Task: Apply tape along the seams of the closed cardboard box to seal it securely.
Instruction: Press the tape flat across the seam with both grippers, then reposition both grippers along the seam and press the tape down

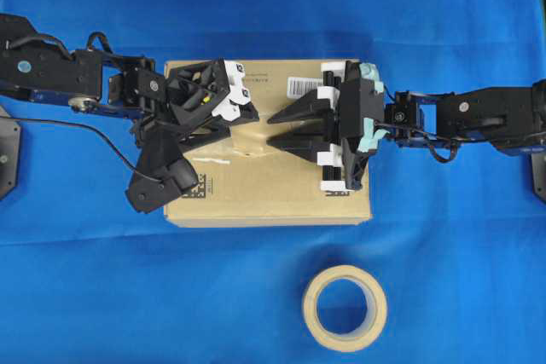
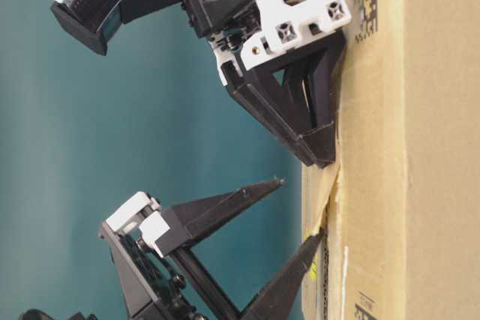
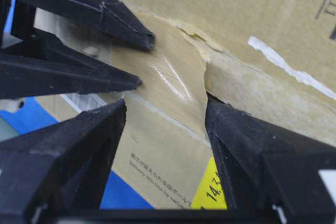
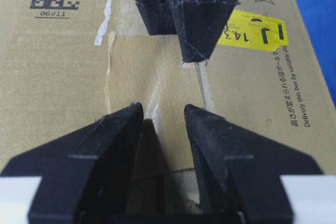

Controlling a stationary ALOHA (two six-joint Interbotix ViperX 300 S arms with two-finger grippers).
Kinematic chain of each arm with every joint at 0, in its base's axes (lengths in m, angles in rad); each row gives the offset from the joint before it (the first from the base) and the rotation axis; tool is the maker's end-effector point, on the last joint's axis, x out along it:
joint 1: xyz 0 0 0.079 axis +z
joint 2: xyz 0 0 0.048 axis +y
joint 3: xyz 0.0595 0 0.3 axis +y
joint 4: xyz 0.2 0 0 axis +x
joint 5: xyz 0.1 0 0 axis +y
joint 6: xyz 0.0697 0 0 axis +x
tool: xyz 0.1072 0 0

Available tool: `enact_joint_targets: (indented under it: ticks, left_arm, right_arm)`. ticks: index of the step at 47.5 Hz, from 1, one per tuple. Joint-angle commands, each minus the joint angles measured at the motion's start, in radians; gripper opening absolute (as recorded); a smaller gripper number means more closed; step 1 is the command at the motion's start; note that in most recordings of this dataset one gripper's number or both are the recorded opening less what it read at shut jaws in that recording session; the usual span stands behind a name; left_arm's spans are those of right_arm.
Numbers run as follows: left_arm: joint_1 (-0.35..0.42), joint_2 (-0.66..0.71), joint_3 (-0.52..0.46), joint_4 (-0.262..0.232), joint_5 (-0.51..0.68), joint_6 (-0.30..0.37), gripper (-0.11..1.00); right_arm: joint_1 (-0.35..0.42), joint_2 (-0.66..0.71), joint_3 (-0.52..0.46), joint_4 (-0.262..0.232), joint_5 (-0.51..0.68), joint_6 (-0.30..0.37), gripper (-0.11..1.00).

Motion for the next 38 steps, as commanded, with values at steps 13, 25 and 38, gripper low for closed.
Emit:
enact_joint_targets:
  ticks: [13, 25, 38]
  left_arm:
    - [0.008, -0.025, -0.017, 0.005, 0.005, 0.0, 0.6]
    - [0.006, -0.034, -0.015, 0.003, -0.005, -0.008, 0.6]
    - [-0.014, -0.101, 0.057, -0.032, -0.195, -0.078, 0.6]
  right_arm:
    - [0.003, -0.009, -0.014, 0.009, -0.002, 0.0, 0.42]
    - [0.003, -0.011, -0.012, 0.009, -0.002, 0.0, 0.42]
    - [0.003, -0.028, 0.009, 0.014, 0.002, 0.002, 0.42]
